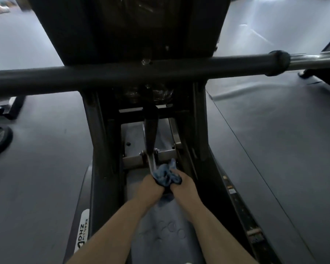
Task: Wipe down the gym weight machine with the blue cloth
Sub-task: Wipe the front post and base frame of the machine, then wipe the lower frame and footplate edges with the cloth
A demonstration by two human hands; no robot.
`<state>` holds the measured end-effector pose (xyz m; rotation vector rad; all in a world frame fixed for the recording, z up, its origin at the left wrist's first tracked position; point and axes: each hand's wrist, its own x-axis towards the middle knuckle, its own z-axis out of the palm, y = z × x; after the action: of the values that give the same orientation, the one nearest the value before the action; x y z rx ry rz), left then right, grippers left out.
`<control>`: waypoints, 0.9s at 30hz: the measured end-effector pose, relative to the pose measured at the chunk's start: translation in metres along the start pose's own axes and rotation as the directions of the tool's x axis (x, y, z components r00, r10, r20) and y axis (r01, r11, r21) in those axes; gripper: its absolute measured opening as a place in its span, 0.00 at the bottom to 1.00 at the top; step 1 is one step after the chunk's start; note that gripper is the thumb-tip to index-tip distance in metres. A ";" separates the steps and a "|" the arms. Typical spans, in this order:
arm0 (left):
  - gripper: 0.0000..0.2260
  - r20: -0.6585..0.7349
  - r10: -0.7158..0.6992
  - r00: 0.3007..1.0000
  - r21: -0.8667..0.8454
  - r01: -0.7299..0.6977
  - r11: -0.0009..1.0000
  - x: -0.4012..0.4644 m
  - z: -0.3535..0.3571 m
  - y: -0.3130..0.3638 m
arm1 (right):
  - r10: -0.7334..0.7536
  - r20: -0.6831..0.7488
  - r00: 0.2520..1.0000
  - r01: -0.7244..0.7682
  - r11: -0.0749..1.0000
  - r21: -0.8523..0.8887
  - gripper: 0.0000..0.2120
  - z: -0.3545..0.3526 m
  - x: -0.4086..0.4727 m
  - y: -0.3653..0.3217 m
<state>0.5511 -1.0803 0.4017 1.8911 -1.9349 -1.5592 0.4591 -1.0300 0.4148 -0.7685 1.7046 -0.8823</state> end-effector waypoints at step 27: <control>0.12 -0.069 -0.131 0.989 -0.414 0.091 0.906 -0.355 0.244 0.023 | -0.053 0.102 0.993 0.076 0.969 -0.236 0.23 -0.173 -0.356 0.149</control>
<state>0.4782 -0.6671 0.5044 1.8734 -1.3441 -1.7026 0.3791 -0.6239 0.4995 -1.0167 1.7281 -0.6781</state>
